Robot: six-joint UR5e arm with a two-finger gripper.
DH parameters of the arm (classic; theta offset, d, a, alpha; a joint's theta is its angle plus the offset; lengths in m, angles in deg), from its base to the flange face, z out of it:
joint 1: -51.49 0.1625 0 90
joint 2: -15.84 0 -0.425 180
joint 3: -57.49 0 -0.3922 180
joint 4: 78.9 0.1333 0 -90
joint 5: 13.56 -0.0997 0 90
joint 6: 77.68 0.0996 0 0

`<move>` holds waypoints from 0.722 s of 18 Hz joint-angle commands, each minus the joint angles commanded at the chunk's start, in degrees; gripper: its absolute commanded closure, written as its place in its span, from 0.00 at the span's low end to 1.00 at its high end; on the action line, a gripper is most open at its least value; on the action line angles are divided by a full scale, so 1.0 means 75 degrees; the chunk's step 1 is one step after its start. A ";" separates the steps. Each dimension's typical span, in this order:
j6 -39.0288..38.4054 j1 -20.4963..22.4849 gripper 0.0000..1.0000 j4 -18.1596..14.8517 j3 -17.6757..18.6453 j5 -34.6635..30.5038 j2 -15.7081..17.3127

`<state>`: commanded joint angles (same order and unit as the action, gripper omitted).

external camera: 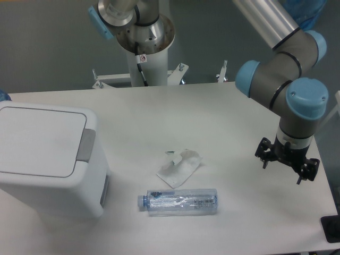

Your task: Open the trash can

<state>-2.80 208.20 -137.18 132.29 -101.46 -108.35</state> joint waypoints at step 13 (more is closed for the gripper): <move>-0.1017 -0.0151 0.00 0.0093 0.0140 0.0129 0.0023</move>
<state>-10.43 207.07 -136.48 133.33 -100.49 -108.17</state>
